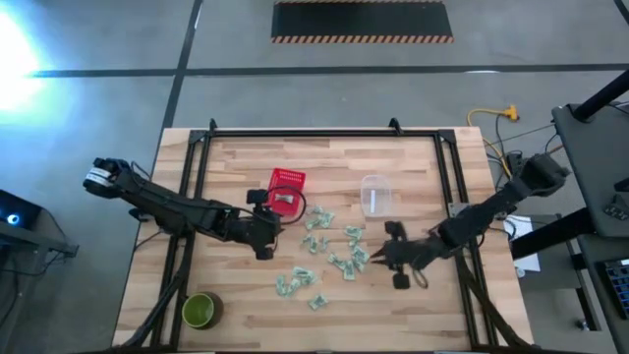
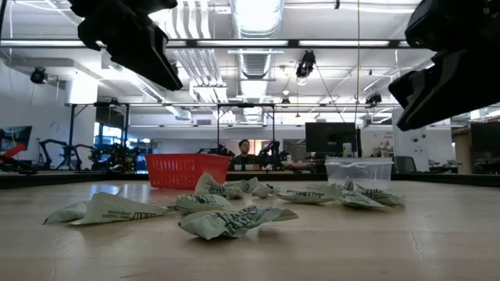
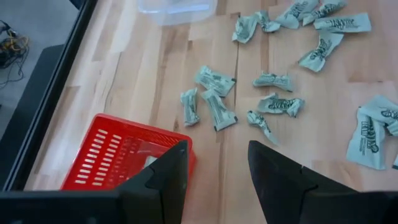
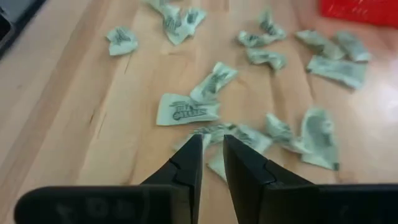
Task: Pick and place items into bin
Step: Put the stevia packet into the transparent bin
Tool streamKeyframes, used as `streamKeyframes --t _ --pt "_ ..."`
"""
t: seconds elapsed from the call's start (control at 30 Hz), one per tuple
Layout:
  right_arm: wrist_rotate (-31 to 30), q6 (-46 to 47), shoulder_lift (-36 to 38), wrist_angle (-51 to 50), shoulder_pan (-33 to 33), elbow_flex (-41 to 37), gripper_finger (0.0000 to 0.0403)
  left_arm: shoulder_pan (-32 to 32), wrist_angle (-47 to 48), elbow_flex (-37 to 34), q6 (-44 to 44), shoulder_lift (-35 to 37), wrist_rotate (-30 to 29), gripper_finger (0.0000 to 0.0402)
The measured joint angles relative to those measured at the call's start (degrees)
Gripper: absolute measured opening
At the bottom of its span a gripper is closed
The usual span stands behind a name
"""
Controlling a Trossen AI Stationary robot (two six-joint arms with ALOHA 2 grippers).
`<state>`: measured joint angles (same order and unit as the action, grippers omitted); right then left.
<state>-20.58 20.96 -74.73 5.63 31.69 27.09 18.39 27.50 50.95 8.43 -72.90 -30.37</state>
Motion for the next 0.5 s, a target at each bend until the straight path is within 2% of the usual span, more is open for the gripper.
streamKeyframes --t 0.3,0.5 --pt "-0.12 10.41 -14.96 -1.32 1.19 10.67 0.0057 0.00 0.55 -0.66 -0.22 -0.02 -0.50 0.0150" --pt "-0.16 13.76 -19.77 -14.09 1.19 17.37 0.0057 0.00 1.71 -0.71 0.06 -0.02 -0.59 0.0150"
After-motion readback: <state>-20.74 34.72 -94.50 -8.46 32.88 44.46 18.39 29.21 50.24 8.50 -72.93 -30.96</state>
